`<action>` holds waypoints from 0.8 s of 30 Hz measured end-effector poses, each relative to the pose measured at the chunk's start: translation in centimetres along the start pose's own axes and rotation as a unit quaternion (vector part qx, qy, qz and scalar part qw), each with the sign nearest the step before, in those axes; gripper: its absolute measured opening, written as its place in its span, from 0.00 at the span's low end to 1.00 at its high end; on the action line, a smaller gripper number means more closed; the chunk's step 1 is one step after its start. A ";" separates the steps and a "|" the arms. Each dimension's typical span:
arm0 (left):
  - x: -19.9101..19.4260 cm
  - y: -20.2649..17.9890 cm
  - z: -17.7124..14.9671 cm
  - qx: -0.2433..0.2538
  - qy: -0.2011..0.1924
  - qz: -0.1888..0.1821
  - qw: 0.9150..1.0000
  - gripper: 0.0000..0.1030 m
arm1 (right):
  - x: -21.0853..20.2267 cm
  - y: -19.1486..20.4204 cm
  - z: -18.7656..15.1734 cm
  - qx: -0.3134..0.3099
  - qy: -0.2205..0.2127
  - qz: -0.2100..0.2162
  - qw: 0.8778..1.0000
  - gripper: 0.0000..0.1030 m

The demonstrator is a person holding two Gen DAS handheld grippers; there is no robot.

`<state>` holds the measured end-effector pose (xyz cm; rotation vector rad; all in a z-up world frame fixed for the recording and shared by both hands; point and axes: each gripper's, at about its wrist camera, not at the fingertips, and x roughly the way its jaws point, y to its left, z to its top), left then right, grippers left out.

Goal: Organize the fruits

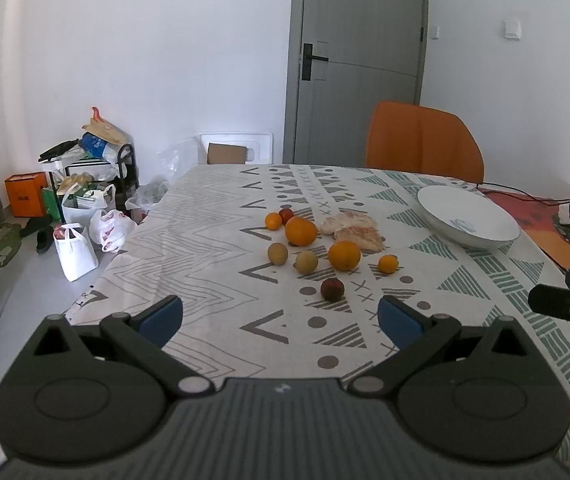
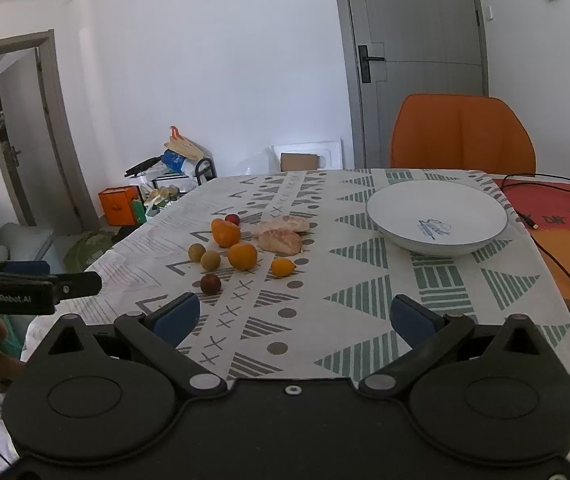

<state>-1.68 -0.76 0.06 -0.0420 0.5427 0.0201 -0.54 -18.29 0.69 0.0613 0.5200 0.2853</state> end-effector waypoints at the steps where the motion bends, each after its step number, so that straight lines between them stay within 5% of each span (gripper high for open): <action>1: 0.0 0.0 0.0 0.000 0.000 -0.001 1.000 1.00 | 0.0 0.0 0.1 0.000 0.000 0.000 1.000 1.00; 24: 0.8 0.4 -0.1 -0.011 0.011 -0.004 1.000 1.00 | 0.7 -0.5 0.3 0.001 0.002 -0.002 1.000 1.00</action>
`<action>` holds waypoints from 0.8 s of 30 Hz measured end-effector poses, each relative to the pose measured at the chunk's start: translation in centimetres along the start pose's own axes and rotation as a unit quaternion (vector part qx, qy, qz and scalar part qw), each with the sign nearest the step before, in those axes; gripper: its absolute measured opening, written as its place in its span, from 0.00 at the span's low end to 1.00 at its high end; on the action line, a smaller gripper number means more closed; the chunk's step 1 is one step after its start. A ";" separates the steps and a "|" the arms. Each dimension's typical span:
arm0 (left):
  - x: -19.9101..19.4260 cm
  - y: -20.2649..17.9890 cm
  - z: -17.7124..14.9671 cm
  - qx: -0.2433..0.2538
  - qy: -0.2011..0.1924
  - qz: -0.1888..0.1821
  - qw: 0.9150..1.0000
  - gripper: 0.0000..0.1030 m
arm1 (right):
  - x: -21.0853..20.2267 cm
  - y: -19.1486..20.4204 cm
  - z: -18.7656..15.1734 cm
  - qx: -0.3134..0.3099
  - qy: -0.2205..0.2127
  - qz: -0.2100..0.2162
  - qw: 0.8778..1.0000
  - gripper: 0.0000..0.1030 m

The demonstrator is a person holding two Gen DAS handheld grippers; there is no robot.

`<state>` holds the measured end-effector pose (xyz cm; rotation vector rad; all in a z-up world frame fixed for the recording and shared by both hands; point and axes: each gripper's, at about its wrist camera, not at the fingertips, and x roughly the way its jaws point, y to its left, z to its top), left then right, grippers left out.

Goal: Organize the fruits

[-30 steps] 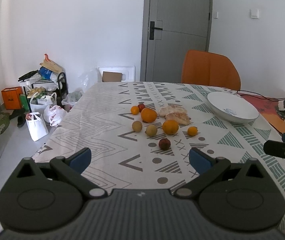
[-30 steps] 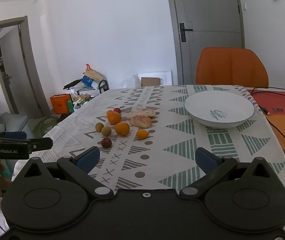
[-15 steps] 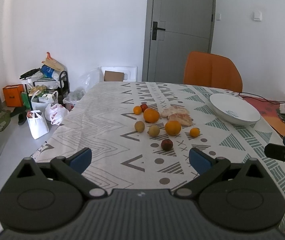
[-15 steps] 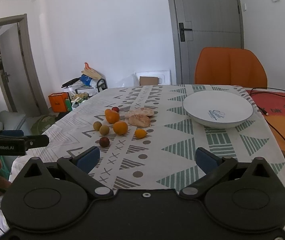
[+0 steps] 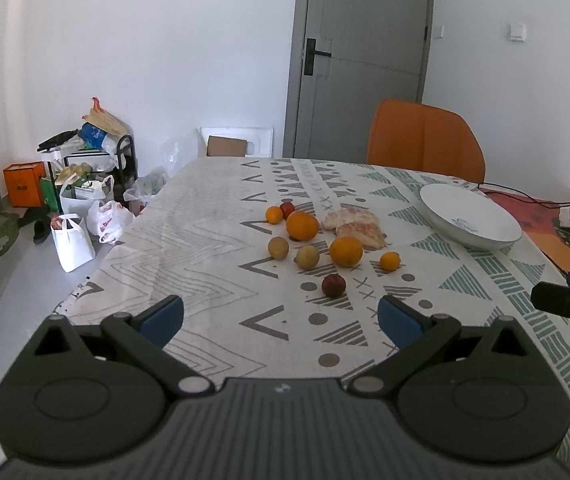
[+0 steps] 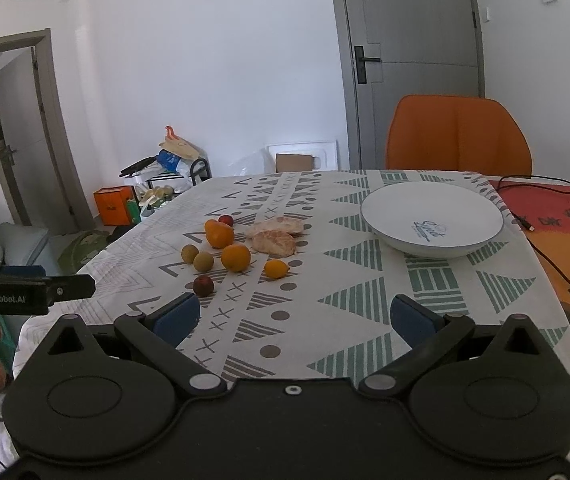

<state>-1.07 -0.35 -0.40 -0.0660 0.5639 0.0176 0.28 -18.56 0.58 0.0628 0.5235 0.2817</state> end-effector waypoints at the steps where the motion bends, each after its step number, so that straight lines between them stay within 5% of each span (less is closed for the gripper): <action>1: 0.1 0.0 0.0 0.000 0.001 -0.001 1.000 1.00 | 0.1 0.0 0.0 -0.002 0.001 0.002 1.000 1.00; 19: 5.1 -1.7 0.4 0.003 0.023 -0.014 1.000 0.97 | 4.2 -0.9 -0.1 0.005 0.019 -0.019 1.000 1.00; 24: 6.7 -2.0 0.5 0.002 0.031 -0.019 0.999 0.90 | 5.7 -1.0 0.3 0.006 0.025 -0.019 1.000 1.00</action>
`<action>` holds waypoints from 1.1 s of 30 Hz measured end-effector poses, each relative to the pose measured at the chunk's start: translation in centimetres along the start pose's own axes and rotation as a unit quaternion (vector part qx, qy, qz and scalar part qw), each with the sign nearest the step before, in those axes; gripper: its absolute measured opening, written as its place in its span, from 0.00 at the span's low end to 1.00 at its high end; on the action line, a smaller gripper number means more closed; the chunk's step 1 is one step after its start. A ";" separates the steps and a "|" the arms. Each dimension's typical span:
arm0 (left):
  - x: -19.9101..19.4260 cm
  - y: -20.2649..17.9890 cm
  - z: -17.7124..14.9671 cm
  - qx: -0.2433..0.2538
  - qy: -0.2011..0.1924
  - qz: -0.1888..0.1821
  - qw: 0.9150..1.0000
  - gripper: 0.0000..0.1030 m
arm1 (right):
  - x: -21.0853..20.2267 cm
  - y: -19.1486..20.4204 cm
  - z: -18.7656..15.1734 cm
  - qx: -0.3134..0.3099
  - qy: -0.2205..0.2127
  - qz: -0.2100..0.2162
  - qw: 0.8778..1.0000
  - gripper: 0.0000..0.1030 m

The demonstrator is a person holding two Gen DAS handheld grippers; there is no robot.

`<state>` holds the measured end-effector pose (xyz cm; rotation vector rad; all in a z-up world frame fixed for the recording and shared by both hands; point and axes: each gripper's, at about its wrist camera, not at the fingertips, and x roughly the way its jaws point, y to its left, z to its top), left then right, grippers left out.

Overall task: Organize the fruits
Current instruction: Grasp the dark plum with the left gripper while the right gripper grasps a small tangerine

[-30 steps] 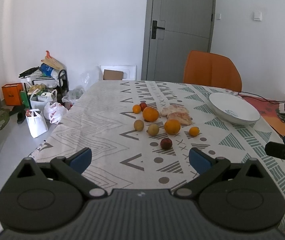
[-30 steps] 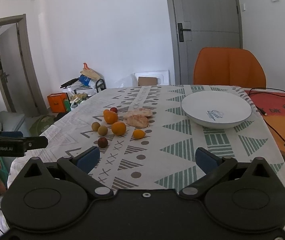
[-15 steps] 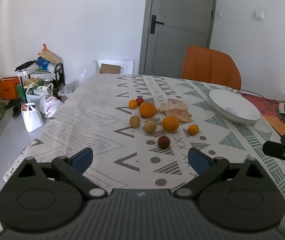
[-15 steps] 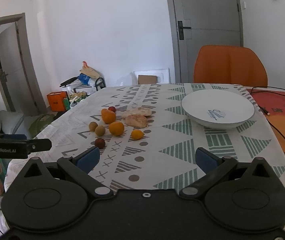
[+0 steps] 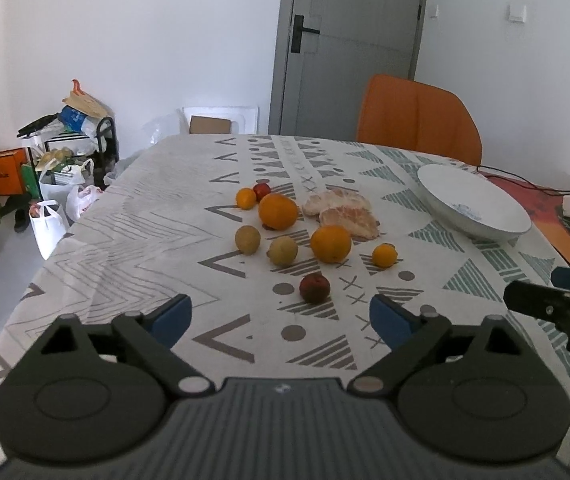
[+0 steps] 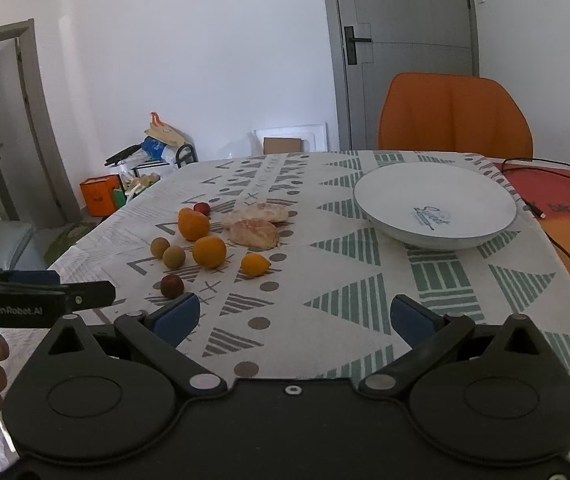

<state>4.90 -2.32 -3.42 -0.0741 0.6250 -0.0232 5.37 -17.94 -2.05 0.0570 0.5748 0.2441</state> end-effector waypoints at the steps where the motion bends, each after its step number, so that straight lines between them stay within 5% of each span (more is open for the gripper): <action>1: 0.4 -0.1 0.0 0.001 0.004 -0.001 1.000 0.88 | 0.3 0.0 0.1 -0.001 0.000 0.000 1.000 1.00; 18: 6.2 -1.0 0.7 -0.017 0.055 -0.020 0.998 0.48 | 4.8 -0.7 1.1 0.015 0.029 0.011 0.999 0.93; 29: 8.2 -1.3 1.4 -0.020 0.063 -0.020 0.998 0.22 | 7.3 -0.7 1.4 0.016 0.044 0.034 0.998 0.76; 33: 8.3 -1.0 1.8 -0.028 0.060 -0.016 0.998 0.21 | 8.3 -0.2 1.7 0.010 0.051 0.046 0.998 0.69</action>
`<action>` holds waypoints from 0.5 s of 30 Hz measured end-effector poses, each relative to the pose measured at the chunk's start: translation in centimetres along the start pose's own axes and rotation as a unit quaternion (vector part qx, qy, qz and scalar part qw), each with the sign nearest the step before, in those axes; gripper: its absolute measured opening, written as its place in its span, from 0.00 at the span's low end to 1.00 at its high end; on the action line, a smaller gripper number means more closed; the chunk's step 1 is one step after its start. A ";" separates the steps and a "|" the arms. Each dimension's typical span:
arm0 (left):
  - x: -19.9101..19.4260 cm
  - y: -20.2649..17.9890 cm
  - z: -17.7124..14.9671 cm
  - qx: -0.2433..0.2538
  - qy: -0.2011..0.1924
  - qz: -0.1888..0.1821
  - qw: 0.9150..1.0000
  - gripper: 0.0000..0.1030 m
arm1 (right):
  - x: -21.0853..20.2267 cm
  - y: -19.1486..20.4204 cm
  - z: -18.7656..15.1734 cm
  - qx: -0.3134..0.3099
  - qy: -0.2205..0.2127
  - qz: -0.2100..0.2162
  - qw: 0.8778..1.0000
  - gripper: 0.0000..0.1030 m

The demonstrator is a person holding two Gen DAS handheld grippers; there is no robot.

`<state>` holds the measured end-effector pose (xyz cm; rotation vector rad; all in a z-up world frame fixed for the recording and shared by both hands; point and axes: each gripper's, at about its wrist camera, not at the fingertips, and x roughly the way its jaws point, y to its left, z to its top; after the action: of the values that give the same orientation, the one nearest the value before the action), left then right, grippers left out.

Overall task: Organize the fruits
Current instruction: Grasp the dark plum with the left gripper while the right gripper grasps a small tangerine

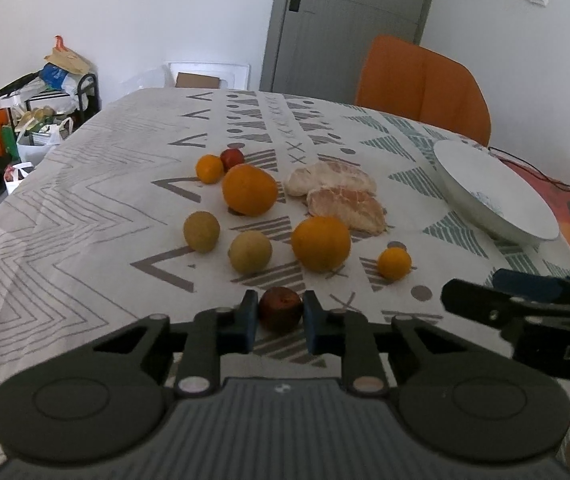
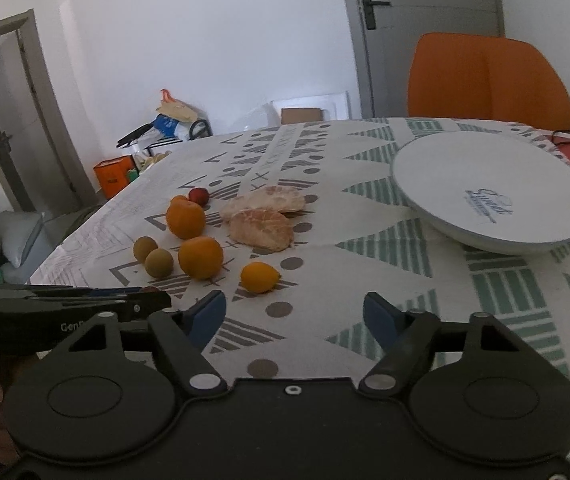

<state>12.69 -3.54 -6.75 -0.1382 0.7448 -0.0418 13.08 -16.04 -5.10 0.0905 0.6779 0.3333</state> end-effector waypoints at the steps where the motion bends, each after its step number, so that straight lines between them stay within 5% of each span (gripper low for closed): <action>1: -0.1 0.1 0.1 -0.001 -0.002 0.001 1.000 0.21 | 0.3 0.2 0.1 -0.002 0.002 0.001 1.000 0.68; 15: -1.2 2.1 1.8 -0.010 -0.031 0.021 0.999 0.21 | 3.8 1.3 1.3 -0.016 0.023 0.018 0.999 0.49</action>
<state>12.95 -1.16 -4.93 -0.1427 0.6859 0.0099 16.30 -13.55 -6.06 0.0638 0.7174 0.3813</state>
